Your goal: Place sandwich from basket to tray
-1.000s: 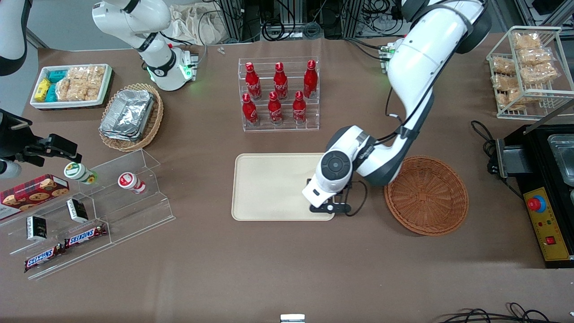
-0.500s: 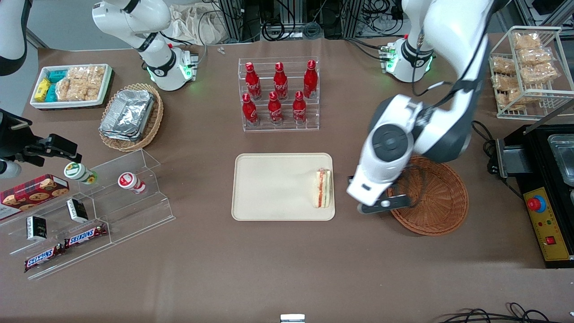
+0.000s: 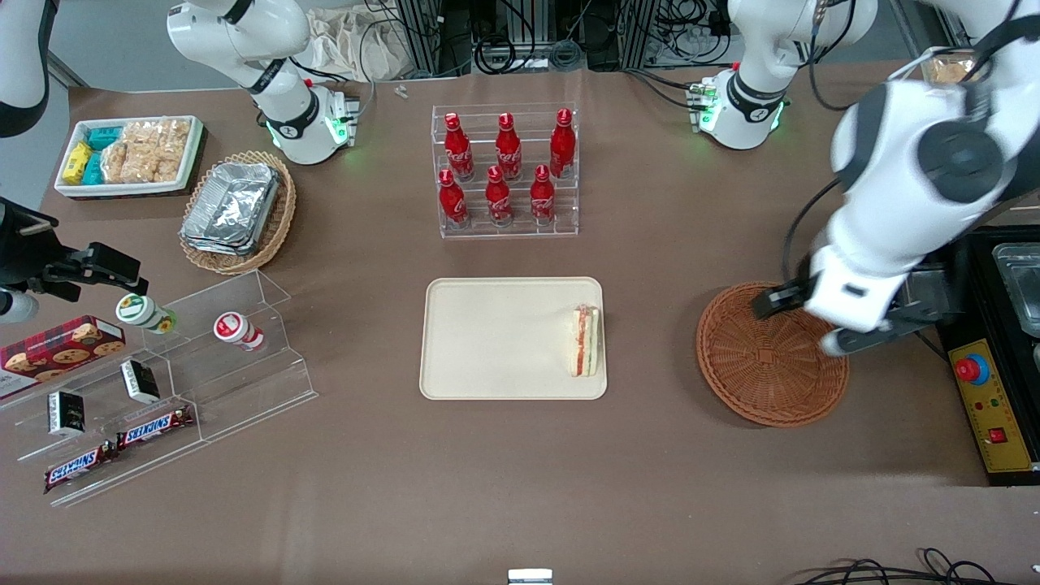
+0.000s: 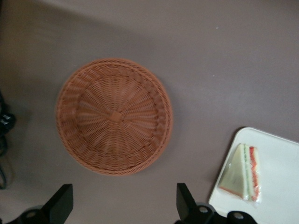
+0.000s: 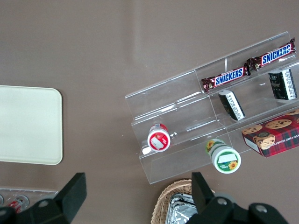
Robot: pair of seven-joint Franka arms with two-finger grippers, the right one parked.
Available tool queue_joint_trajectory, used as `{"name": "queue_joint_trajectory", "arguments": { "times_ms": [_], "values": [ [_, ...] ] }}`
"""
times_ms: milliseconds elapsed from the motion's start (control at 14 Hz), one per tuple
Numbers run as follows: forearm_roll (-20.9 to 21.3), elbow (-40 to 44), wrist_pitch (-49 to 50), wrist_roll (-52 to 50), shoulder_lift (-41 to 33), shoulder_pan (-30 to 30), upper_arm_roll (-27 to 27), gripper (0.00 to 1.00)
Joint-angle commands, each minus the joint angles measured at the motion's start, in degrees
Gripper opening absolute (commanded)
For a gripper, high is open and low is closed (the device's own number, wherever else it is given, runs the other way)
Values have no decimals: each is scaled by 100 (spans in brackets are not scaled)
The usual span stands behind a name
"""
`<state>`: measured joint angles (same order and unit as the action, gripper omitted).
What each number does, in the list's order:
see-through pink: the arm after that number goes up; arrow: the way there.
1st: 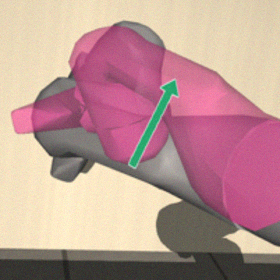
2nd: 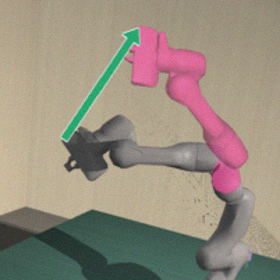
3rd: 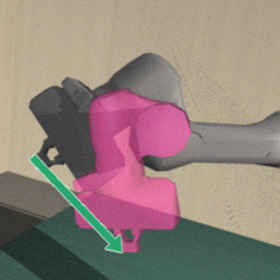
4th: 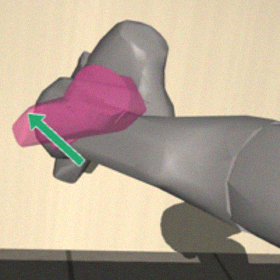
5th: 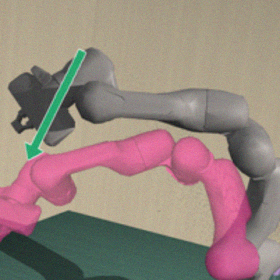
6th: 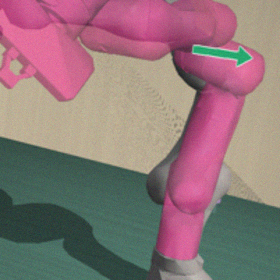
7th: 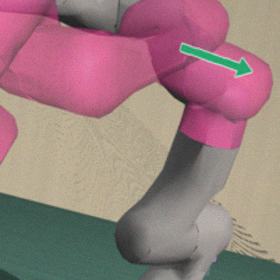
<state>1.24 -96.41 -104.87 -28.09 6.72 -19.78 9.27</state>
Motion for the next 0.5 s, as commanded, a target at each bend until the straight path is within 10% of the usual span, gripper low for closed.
{"name": "queue_joint_trajectory", "arguments": {
  "times_ms": [0, 429],
  "values": [
    [-220, -379, -68, 523, -382, -52, 417, 99],
    [-308, -264, -33, 1524, -365, -52, 909, 100]
  ]
}}
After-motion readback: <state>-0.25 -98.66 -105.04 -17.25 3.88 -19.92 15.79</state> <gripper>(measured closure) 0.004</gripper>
